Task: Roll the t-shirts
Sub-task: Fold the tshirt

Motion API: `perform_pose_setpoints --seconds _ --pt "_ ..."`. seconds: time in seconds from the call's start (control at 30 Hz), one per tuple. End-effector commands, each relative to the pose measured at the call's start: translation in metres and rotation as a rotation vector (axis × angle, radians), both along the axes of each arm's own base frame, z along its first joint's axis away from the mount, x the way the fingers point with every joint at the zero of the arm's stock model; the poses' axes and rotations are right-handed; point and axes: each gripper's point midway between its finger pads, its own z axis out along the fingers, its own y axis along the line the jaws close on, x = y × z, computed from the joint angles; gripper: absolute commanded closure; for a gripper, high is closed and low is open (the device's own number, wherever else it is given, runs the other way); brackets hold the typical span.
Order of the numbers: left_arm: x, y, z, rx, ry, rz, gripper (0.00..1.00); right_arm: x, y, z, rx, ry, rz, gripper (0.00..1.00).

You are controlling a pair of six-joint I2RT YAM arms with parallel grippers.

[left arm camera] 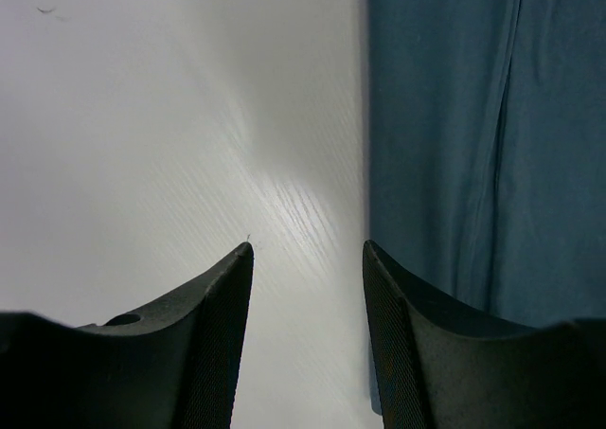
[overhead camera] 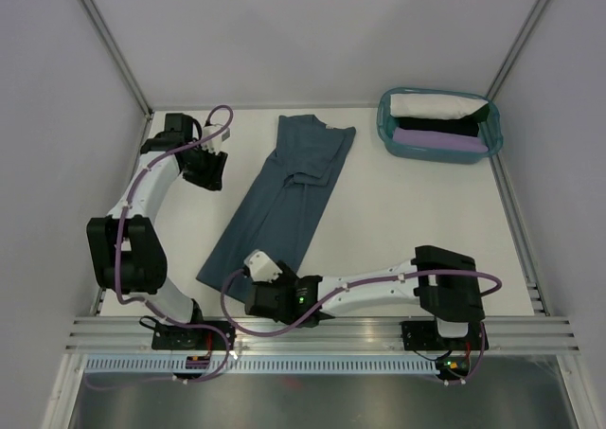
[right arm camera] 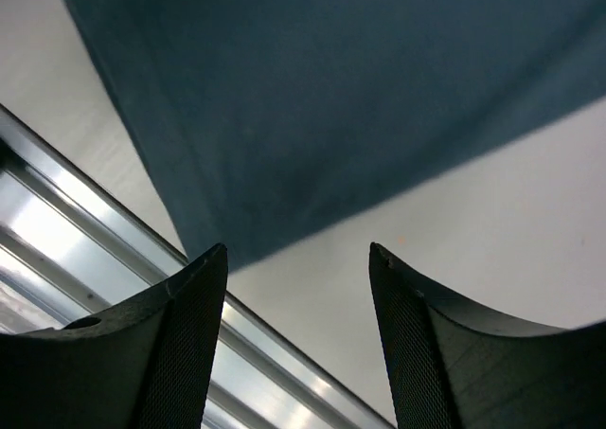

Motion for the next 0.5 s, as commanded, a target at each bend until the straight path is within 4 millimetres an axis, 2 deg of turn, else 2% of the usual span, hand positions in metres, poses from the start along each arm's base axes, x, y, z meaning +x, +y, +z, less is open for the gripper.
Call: perform_pose_setpoints --seconds 0.0,0.07,0.13,0.2,0.37,0.4,0.47 --pt "-0.007 -0.003 0.02 -0.019 -0.058 -0.008 0.45 0.002 0.044 0.004 -0.018 -0.069 0.174 0.33" --pt "-0.009 -0.003 0.021 -0.017 -0.061 -0.01 0.45 -0.003 0.051 -0.002 -0.026 -0.041 0.231 0.33" --pt "-0.011 -0.002 0.022 -0.016 -0.065 -0.01 0.44 -0.008 0.054 -0.016 -0.022 0.018 0.253 0.34" --pt "-0.012 -0.002 0.021 -0.014 -0.062 -0.011 0.44 0.0 0.048 -0.031 -0.04 0.048 0.222 0.35" --pt "-0.013 -0.001 0.015 -0.007 -0.044 -0.009 0.44 -0.013 0.034 -0.06 -0.05 0.166 0.226 0.51" --pt "-0.013 -0.001 0.013 -0.006 -0.036 -0.009 0.44 -0.016 0.027 -0.065 -0.049 0.182 0.205 0.6" --pt "-0.013 0.0 0.011 -0.006 -0.032 -0.007 0.45 -0.017 0.016 -0.07 -0.061 0.205 0.182 0.69"
